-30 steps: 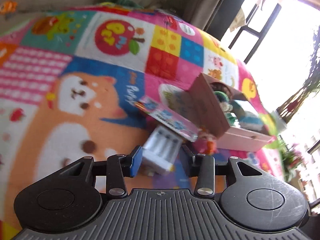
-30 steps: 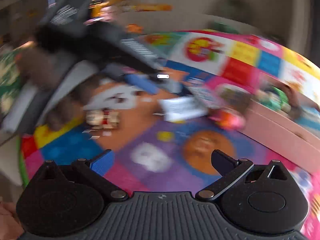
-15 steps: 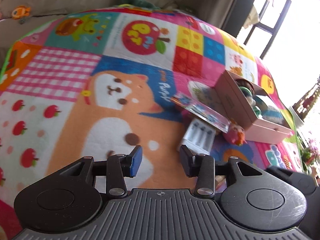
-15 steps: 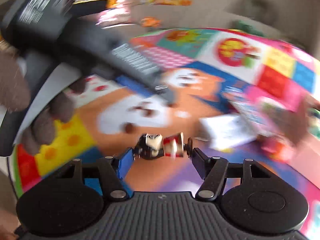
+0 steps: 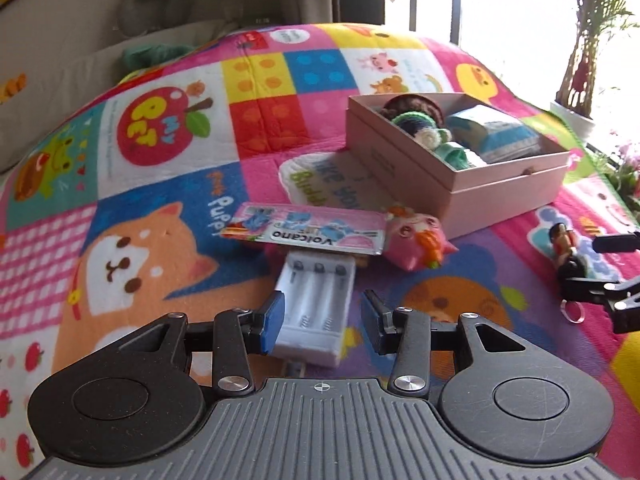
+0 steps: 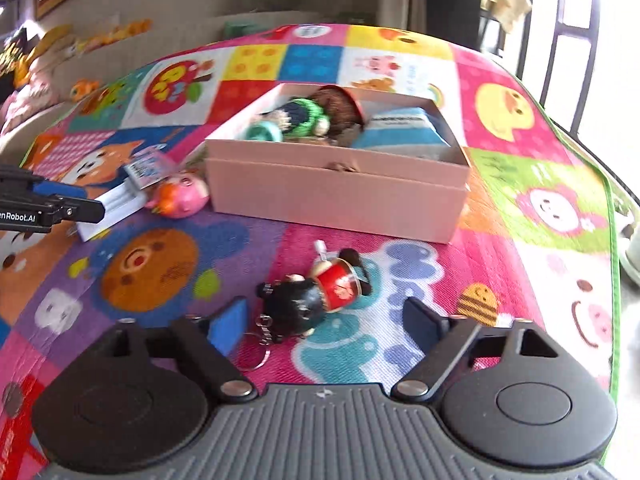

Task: Organize objects
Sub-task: 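Grasp the white charger with the left tool while the right tool grasps the keychain doll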

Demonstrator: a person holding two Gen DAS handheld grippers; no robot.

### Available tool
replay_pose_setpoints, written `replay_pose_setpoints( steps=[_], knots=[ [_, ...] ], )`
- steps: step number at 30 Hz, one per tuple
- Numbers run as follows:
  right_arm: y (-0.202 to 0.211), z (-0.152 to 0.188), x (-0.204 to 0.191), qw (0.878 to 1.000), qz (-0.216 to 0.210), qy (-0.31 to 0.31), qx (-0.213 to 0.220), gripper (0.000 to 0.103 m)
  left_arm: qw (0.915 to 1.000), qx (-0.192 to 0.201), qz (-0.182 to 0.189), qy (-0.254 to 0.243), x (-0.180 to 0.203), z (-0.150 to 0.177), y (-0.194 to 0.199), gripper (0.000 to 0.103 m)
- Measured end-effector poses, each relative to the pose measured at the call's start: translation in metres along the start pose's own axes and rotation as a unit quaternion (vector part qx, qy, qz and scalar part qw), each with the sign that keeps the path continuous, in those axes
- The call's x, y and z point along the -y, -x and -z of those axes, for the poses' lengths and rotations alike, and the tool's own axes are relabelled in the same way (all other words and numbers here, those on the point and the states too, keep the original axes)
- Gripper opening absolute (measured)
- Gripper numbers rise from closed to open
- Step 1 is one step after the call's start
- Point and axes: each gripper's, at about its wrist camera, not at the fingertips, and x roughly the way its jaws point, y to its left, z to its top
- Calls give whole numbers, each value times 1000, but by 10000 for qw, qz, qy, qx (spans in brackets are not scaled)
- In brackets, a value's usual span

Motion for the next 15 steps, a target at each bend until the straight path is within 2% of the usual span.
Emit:
replay_pose_setpoints(
  steps=[2, 5, 8, 11, 12, 15],
  knots=[
    [-7, 5, 5, 9998, -55, -173, -92, 90, 9999, -114, -34, 15, -5, -3, -8, 49],
    [-6, 6, 9, 9997, -187, -159, -54, 98, 9993, -63, 310, 221, -14, -7, -16, 52],
    [-10, 5, 8, 9994, -279, -147, -110, 103, 9984, -66, 484, 295, -16, -13, -24, 52],
    [-11, 5, 6, 9994, -285, -109, -136, 103, 9988, -167, 449, 56, -9, -17, -29, 50],
    [-10, 5, 6, 9994, -290, -109, -137, 103, 9981, -386, 465, 70, -8, -17, -33, 49],
    [-10, 5, 6, 9994, -300, -119, -128, 103, 9989, -347, 273, -142, -4, -13, -30, 47]
  ],
)
